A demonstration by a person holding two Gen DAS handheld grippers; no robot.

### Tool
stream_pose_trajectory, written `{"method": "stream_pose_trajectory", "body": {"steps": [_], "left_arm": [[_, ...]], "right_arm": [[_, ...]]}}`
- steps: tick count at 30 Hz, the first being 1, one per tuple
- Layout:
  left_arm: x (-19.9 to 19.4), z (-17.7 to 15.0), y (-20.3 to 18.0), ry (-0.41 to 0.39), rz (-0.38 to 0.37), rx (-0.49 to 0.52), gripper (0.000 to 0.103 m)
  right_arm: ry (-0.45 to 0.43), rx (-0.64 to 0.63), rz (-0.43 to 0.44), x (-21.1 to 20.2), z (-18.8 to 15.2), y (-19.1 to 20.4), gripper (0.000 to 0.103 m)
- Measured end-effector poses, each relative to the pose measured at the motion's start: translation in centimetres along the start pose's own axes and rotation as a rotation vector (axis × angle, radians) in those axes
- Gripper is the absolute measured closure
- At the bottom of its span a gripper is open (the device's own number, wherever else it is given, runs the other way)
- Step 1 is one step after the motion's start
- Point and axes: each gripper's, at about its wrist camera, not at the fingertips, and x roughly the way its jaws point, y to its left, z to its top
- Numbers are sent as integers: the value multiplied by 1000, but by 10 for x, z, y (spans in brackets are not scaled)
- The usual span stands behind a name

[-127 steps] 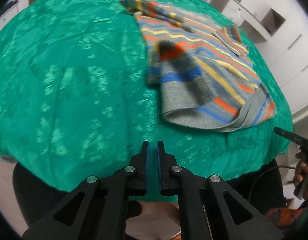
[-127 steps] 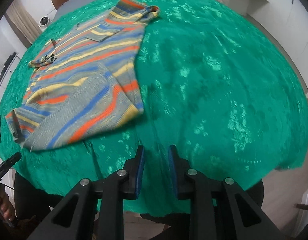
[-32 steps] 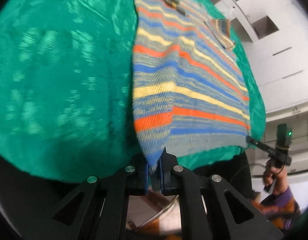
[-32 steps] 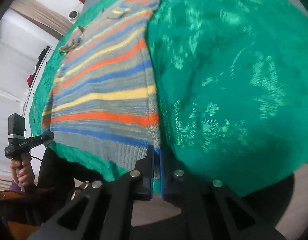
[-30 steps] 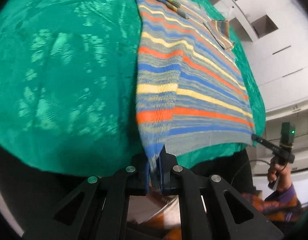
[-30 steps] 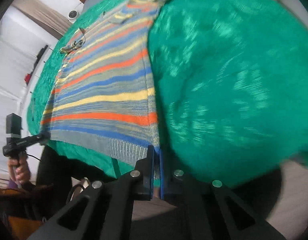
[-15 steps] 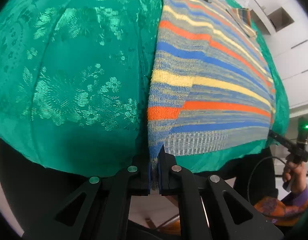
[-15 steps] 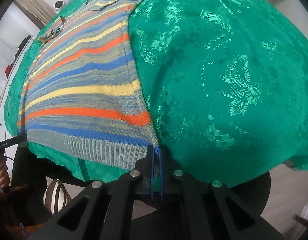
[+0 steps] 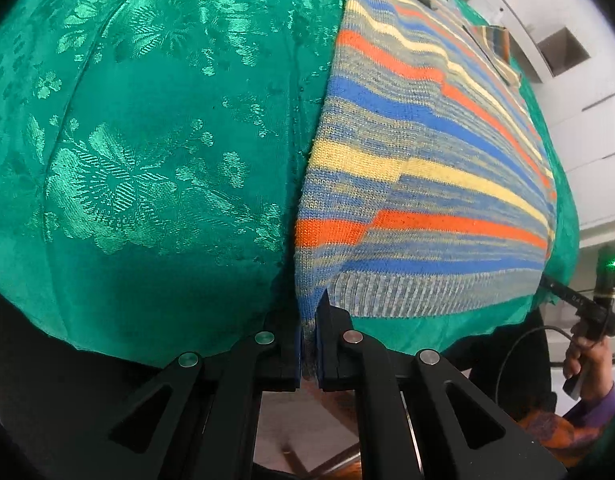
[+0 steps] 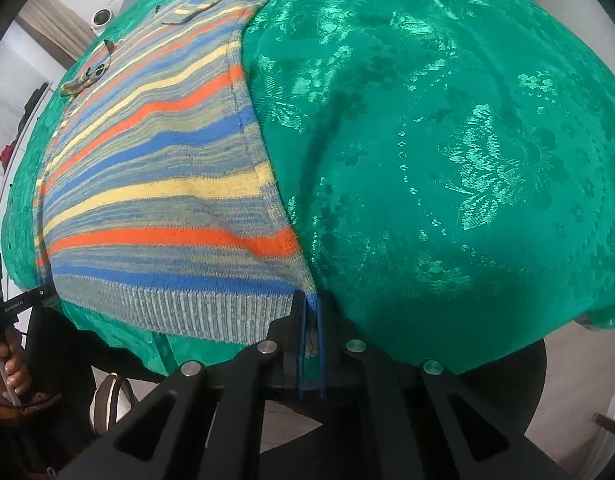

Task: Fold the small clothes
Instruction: 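Pull the hem back with both grippers, laying the sweater body flat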

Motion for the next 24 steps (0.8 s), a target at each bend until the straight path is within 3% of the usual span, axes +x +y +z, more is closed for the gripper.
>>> {"method": "stream_pose_trajectory", "body": {"steps": [20, 22, 24], "left_arm": [[-7, -7, 10, -11, -49, 11, 95], [-11, -9, 8, -11, -43, 19, 92], [-15, -14, 2, -8, -30, 39, 74]], "right_arm": [[3, 61, -17, 5, 6, 6, 96], [4, 76, -4, 3, 5, 3, 95], [10, 95, 17, -1, 3, -2, 87]]}}
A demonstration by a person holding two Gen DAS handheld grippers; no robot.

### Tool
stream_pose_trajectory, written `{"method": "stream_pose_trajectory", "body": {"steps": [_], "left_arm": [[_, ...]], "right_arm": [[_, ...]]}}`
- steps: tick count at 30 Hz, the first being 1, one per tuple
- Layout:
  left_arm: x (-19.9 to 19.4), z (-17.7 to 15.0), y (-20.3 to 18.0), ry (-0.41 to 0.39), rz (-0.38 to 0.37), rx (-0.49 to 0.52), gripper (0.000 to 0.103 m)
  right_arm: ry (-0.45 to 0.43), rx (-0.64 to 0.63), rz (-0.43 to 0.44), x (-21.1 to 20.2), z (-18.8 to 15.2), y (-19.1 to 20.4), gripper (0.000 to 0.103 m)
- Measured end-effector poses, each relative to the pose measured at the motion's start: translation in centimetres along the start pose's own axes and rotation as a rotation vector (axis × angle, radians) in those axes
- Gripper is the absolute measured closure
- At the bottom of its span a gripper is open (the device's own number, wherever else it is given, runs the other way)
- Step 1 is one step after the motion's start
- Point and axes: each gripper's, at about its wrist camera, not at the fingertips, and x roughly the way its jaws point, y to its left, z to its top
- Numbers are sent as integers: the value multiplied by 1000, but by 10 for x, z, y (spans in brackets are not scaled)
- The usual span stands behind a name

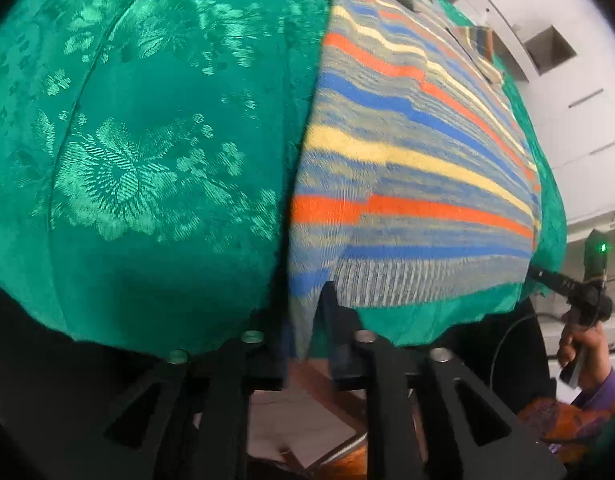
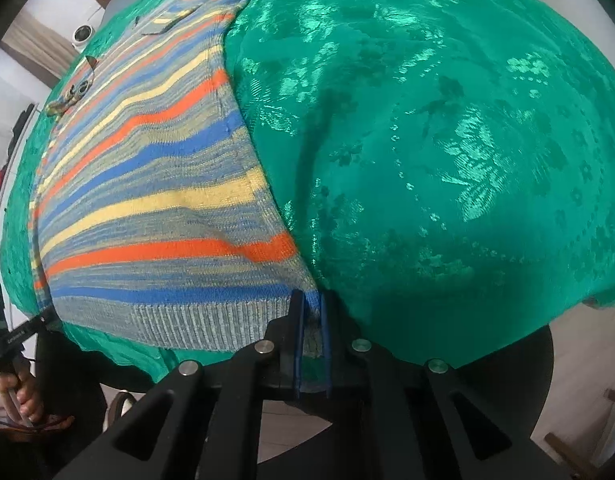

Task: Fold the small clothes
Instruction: 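Pull the hem back with both grippers, laying the sweater body flat, then open both grippers to release the sweater hem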

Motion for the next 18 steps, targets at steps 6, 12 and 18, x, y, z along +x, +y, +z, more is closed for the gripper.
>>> {"method": "stream_pose_trajectory", "body": {"steps": [6, 12, 18], "left_arm": [[-37, -18, -4, -50, 89, 46, 46], [-84, -12, 21, -173, 196, -11, 35], [-103, 8, 26, -235, 219, -70, 35]], "right_arm": [[46, 24, -62, -25, -18, -17, 43], [-106, -110, -290, -90, 5, -10, 41], [-331, -467, -258, -118, 96, 91, 26]]}}
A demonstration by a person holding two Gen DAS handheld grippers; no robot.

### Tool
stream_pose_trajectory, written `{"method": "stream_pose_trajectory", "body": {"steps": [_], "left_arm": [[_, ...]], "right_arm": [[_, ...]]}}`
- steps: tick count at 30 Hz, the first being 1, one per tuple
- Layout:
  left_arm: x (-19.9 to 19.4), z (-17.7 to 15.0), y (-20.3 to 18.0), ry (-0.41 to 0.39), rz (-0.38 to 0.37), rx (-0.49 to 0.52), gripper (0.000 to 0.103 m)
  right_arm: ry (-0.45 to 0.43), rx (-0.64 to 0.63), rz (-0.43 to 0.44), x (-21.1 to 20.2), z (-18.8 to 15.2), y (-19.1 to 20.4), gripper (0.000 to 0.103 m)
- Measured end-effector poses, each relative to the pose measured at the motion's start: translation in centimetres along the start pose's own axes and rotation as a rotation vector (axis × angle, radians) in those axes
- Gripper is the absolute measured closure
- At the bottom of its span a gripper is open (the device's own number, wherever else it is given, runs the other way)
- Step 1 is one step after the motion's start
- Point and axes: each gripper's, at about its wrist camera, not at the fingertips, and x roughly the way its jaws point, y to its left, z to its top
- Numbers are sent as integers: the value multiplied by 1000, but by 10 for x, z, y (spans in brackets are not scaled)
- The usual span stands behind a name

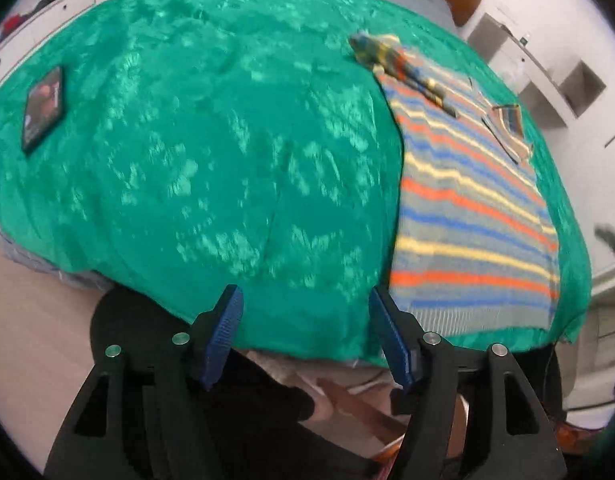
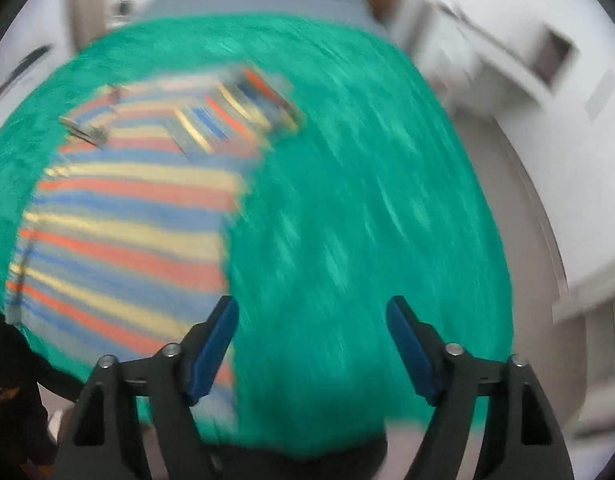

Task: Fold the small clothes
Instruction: 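Open both grippers to release the sweater hem, then grasp a sleeve cuff with the right gripper, pull it outward, release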

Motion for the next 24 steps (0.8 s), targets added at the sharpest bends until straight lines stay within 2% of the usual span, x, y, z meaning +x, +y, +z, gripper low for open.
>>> {"method": "stream_pose_trajectory", "body": {"steps": [3, 6, 8, 10, 11, 12, 14, 15, 18, 20, 21, 24], "left_arm": [[-12, 4, -8, -30, 25, 5, 35], [-25, 1, -13, -45, 38, -9, 35], [-31, -4, -11, -46, 71, -24, 34], [-33, -12, -4, -37, 104, -44, 33], [-33, -15, 0, -27, 120, -58, 33], [-33, -18, 4, -18, 132, -70, 33], [-32, -24, 14, 3, 157, -105, 33], [-30, -25, 18, 11, 162, -119, 33], [-24, -23, 20, 32, 159, -142, 33], [-21, -17, 12, 33, 151, -124, 33], [-20, -14, 5, 28, 149, -105, 33], [-21, -5, -19, 9, 125, -45, 33]], "right_arm": [[-32, -185, 96, 38, 51, 57, 24], [-20, -294, 119, 91, 85, 95, 24], [-2, -317, 110, 132, 103, 106, 25], [35, -250, 120, 170, 113, 99, 25], [58, -183, 160, 184, 113, 87, 33], [67, -88, 213, 192, 114, 71, 57], [63, 34, 232, 191, 119, 46, 97], [42, 94, 246, 184, 120, 27, 98], [-47, 211, 165, 150, 117, -45, 98], [-86, 331, 86, 128, 106, -112, 98], [-97, 398, 35, 118, 95, -150, 98], [-85, 500, -69, 106, 71, -215, 98]]}}
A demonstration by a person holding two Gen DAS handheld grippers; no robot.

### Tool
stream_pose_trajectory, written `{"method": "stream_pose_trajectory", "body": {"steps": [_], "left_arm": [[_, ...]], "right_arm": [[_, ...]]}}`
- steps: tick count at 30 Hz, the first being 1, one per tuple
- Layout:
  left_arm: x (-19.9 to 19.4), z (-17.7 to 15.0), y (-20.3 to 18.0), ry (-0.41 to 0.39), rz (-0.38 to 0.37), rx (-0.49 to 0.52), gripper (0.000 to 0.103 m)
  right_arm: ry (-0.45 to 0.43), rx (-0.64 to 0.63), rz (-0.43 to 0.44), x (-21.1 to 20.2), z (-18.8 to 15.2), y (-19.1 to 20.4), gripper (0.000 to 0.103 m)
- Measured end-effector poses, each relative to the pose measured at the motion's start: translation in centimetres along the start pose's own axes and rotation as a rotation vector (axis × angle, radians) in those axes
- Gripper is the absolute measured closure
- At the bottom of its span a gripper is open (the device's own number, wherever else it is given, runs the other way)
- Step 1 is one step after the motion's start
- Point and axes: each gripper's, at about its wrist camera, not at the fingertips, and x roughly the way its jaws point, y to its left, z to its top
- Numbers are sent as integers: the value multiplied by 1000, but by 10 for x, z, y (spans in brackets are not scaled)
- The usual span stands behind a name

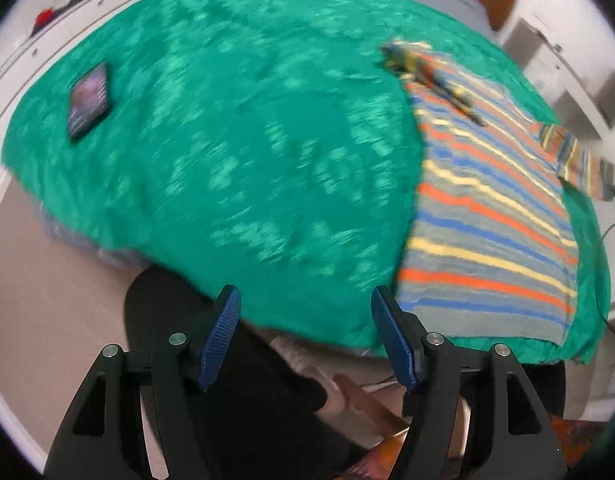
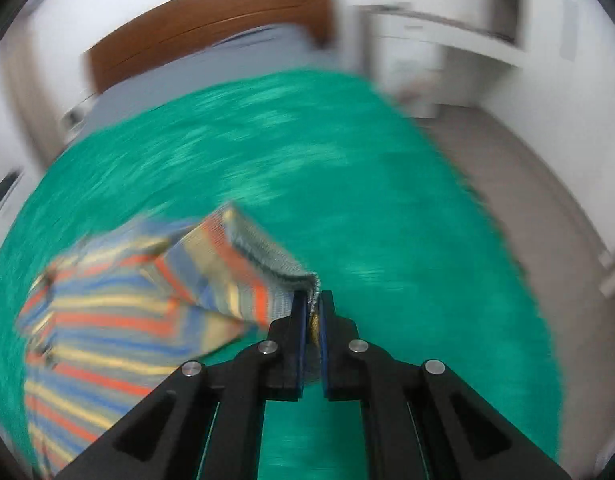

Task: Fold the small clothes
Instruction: 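Grasp a sleeve cuff with the right gripper, pull it outward, release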

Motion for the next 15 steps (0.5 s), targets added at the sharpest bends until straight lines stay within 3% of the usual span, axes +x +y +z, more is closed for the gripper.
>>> {"method": "stream_pose_trajectory", "body": {"steps": [3, 7, 12, 14, 15], "left_arm": [[1, 5, -23, -5, -23, 54, 33], [2, 5, -43, -1, -28, 107, 33], [-1, -1, -42, 6, 1, 114, 33], [-1, -3, -35, 14, 12, 98, 33], [0, -3, -33, 18, 16, 90, 33]], "right_arm": [[42, 79, -27, 5, -14, -48, 101], [119, 131, -53, 28, -41, -56, 101], [154, 197, 17, 39, -71, -71, 101], [162, 252, 70, 41, -73, -83, 93], [167, 286, 93, 41, -73, -88, 77]]}}
